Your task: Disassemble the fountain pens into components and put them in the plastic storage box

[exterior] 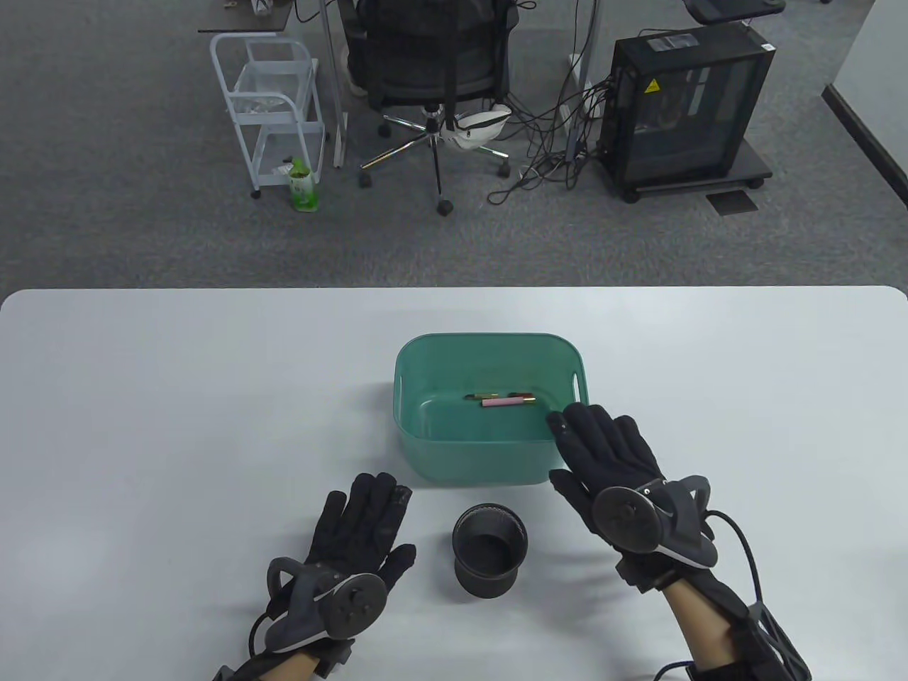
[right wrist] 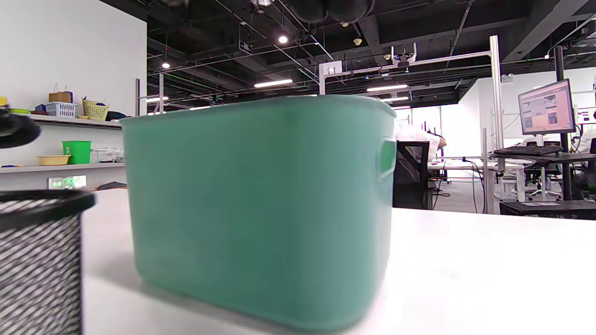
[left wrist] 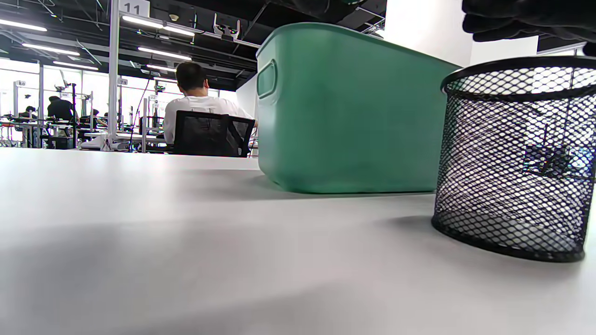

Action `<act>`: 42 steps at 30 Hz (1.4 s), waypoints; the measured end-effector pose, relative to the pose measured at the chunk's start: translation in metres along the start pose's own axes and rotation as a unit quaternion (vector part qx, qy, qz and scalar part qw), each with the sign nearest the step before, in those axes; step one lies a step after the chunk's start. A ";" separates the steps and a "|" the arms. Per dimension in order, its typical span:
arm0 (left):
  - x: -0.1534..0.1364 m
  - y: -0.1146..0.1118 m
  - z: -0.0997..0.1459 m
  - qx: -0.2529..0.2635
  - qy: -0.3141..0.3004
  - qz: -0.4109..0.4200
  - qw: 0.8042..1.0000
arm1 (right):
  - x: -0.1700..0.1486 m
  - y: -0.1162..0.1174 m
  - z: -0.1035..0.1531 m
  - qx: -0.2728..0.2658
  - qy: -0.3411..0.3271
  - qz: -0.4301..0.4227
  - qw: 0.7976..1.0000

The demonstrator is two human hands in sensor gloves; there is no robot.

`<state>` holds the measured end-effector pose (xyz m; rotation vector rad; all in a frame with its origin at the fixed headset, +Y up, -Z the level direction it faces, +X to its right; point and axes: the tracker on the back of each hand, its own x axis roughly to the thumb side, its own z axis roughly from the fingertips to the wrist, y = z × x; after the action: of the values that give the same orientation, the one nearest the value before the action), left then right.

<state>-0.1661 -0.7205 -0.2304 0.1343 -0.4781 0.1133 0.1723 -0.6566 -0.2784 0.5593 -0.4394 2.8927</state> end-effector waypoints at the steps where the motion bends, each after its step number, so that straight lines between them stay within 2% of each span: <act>1: 0.000 0.000 0.000 -0.001 0.000 0.000 1.000 | -0.001 0.001 0.007 0.003 0.003 -0.002 1.000; 9: 0.002 -0.002 0.000 -0.006 -0.008 -0.006 1.000 | -0.004 0.013 0.046 0.018 0.030 -0.020 0.999; 18: 0.003 -0.003 -0.001 -0.010 -0.014 0.003 1.000 | 0.001 0.031 0.066 0.023 0.042 -0.022 0.999; 27: 0.004 -0.006 -0.003 -0.018 -0.020 0.004 1.000 | 0.002 0.042 0.072 0.027 0.041 -0.020 0.999; 42: 0.008 -0.007 -0.004 -0.022 -0.034 -0.004 0.999 | 0.002 0.044 0.075 0.034 0.047 -0.037 0.998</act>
<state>-0.1563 -0.7259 -0.2314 0.0969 -0.5476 0.0910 0.1869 -0.7213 -0.2221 0.4362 -0.3025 2.8580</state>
